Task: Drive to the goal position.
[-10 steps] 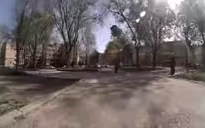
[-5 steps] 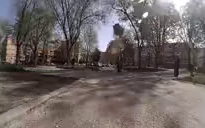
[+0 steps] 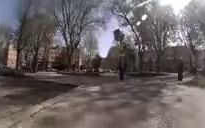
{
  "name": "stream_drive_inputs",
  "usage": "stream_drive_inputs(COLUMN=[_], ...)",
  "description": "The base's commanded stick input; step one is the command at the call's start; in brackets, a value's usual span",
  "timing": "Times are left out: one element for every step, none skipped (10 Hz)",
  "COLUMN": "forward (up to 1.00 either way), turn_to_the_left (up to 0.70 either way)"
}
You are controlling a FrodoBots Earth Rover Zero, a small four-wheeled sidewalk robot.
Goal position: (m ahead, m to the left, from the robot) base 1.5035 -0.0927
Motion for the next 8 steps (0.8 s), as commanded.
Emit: stream_drive_inputs(forward=[0.70,0.70,0.70,0.70,0.70,0.70,0.70,0.70], turn_to_the_left=[-0.34,-0.32,-0.29,-0.27,-0.25,-0.22,-0.20,-0.17])
